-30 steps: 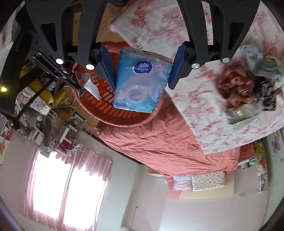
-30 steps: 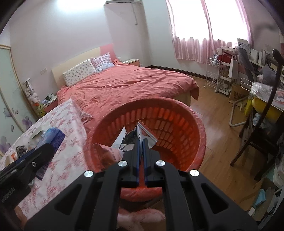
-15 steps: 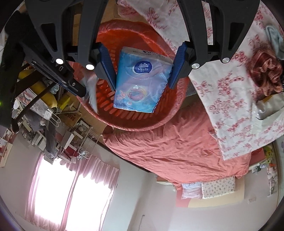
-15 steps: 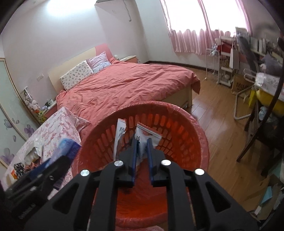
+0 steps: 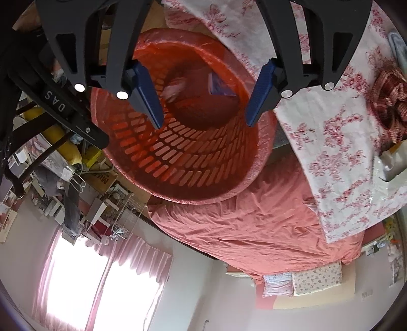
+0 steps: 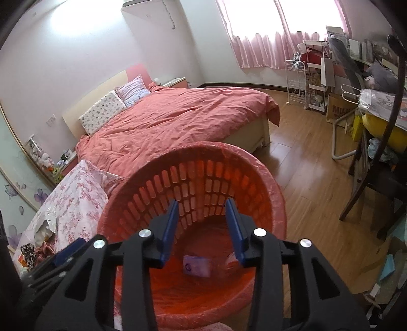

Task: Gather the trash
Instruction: 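Open both tools over the orange basket to drop the items, then move both open tools back over the bed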

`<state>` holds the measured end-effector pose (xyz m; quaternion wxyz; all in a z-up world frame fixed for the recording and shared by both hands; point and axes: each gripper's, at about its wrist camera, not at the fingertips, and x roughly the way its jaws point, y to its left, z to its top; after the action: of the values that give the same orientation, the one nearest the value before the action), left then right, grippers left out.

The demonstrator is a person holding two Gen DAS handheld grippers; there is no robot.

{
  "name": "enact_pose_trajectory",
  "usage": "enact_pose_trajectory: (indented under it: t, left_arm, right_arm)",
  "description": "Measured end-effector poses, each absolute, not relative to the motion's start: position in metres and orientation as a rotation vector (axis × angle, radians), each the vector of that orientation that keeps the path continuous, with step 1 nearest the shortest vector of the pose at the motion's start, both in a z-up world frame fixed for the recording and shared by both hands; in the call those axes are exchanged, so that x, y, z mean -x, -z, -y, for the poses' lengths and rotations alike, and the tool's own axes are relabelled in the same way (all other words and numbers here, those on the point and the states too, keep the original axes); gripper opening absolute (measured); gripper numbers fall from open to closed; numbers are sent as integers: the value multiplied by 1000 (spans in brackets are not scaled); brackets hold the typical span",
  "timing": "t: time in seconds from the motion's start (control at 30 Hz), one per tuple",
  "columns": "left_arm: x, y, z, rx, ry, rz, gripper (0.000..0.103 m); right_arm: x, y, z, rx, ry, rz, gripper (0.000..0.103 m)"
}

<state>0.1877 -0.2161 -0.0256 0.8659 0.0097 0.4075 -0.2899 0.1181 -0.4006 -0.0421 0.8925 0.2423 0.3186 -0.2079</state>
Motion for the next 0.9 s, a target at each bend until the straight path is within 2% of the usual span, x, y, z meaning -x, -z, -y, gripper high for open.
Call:
enact_pose_trajectory:
  t: [0.43, 0.7, 0.9]
  left_arm:
    - [-168, 4, 126, -37, 416, -766, 70]
    - [-157, -5, 42, -26, 197, -704, 70]
    - [-149, -8, -29, 10, 62, -677, 71]
  right_arm:
    - [-112, 10, 327, -348, 340, -641, 49]
    - [-130, -8, 236, -246, 141, -647, 54]
    - [-150, -5, 167, -171, 30, -678, 54]
